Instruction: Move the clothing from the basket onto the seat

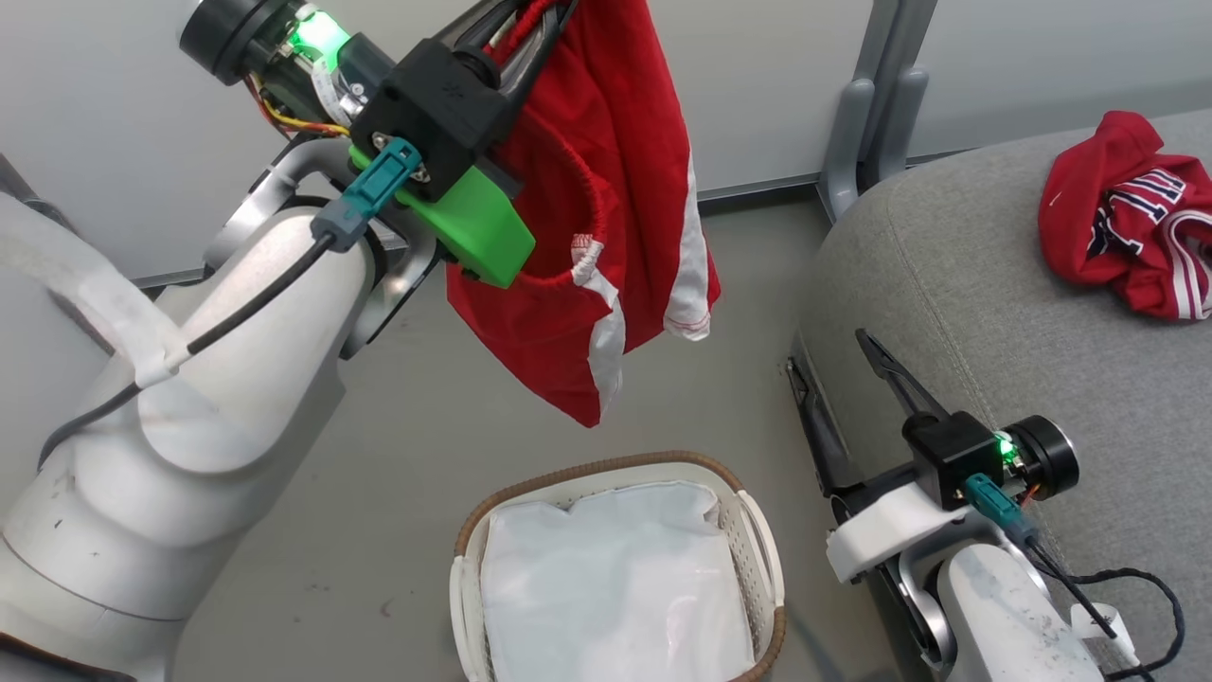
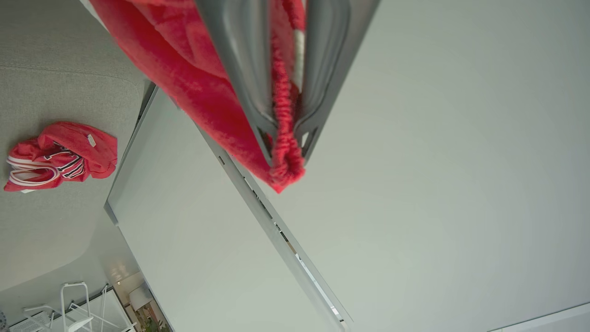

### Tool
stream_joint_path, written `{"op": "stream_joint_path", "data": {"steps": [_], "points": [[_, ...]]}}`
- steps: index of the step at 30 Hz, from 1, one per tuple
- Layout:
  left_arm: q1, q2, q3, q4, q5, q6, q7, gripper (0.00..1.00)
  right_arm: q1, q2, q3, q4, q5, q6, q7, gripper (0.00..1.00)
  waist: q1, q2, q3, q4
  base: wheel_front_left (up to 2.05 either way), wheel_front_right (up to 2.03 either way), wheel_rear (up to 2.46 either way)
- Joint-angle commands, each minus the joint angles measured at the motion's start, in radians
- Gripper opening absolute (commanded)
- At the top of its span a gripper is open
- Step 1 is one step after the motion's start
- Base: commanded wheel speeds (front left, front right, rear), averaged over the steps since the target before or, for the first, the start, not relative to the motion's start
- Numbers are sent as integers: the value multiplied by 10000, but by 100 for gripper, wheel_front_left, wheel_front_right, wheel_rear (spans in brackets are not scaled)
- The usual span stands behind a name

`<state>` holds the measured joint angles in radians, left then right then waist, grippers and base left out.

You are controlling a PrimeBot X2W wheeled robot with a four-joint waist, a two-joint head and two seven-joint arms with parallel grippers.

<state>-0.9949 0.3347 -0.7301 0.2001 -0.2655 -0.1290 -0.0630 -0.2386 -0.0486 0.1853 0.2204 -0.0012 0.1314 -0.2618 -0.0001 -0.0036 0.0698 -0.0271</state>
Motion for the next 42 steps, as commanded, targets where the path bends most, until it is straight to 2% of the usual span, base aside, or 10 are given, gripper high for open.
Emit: {"op": "stream_joint_path", "data": {"steps": [1, 10, 30, 31, 32, 33, 34, 35, 39, 42], "points": [[-143, -85, -56, 47, -118, -29, -17, 0, -175, -33, 111, 64, -56, -14, -49, 100, 1, 36, -63, 25, 0, 0, 0], [-216, -462, -752, -34, -361, -29, 91, 0, -1327, -35, 1383, 189, 700, -14, -49, 100, 1, 36, -299, 295, 0, 0, 0], [-91, -525, -1863, -835, -1174, -30, 5, 0, -3177, -35, 2555, 1446, 1895, -14, -47, 100, 1, 36, -612, 848, 0, 0, 0], [-103, -518, -1879, -872, -1213, -30, -15, 0, -3255, -44, 2617, 1613, 1906, -14, -49, 95, 1, 36, -608, 860, 0, 0, 0], [-110, -507, -1877, -901, -1240, -30, -50, 0, -3292, -43, 2660, 1742, 1917, -14, -47, 45, 1, 36, -598, 870, 0, 0, 0], [-113, -485, -1872, -928, -1270, -29, -100, 0, -3342, -40, 2684, 1857, 1914, -14, -47, 32, 1, 36, -579, 882, 0, 0, 0], [-100, -460, -1859, -955, -1315, -29, -110, 0, -3377, -40, 2686, 1920, 1923, -14, -49, 8, 1, 36, -557, 891, 0, 0, 0], [-45, -427, -1838, -963, -1372, -29, -134, 0, -3410, -38, 2675, 1985, 1951, -14, -49, 0, 1, 36, -531, 901, 0, 0, 0], [385, -278, -1778, -920, -1689, -5, -216, 0, -3558, -37, 2546, 1976, 1923, -14, -49, 0, 1, 36, -419, 903, 0, 0, 0], [817, -177, -1538, -806, -1993, 257, -581, 4, -3641, -37, 2346, 1952, 1774, -14, -49, 0, 1, 36, -356, 898, 0, 0, 0]]}}
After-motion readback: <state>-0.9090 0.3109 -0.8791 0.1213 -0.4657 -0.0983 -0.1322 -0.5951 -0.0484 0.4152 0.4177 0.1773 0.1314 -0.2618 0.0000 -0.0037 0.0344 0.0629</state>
